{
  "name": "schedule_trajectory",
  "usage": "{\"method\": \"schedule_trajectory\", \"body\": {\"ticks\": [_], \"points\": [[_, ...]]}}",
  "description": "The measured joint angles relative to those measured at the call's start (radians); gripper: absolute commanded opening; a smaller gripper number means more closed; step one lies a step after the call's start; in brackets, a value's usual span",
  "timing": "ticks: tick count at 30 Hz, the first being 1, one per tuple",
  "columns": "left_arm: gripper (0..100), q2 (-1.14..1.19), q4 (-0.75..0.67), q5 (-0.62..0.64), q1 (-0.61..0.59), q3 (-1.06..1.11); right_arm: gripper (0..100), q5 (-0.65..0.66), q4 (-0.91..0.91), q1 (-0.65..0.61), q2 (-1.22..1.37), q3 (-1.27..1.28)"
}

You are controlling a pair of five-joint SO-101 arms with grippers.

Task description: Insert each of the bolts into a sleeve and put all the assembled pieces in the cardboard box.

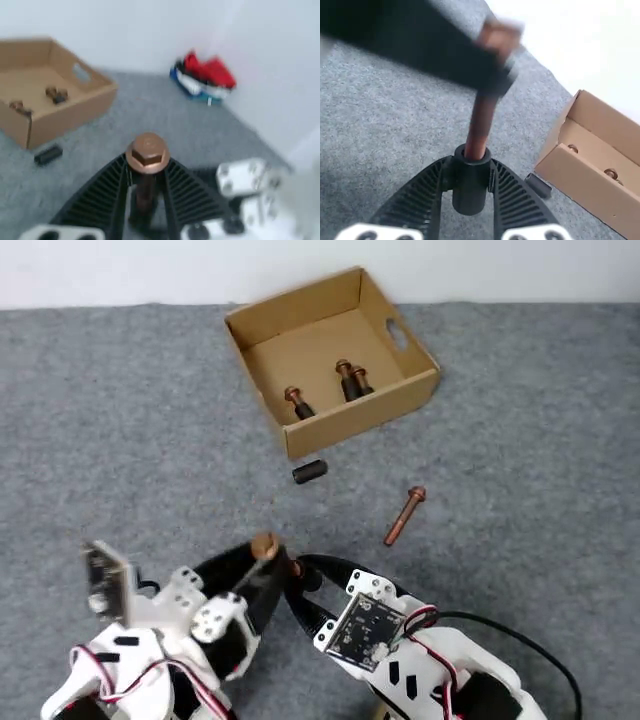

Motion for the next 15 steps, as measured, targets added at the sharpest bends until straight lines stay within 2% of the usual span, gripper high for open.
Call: {"method": "schedule_trajectory", "body": {"ticks": [4,8,13,15], "points": [[1,0.003,0.112,-0.041,0.025,0.000,0.8,0.003,-0.002,-0.006,-0.002,-0.002],[1,0.003,0.147,-0.077,0.032,0.000,0.8,0.006,-0.002,-0.006,-0.002,-0.002],[19,0.002,0.166,-0.130,0.028,-0.002,0.8,0.006,-0.002,-0.006,-0.002,-0.002],[23,0.006,0.189,-0.147,0.028,0.000,0.8,0.006,-0.002,-0.002,-0.003,-0.002]]}}
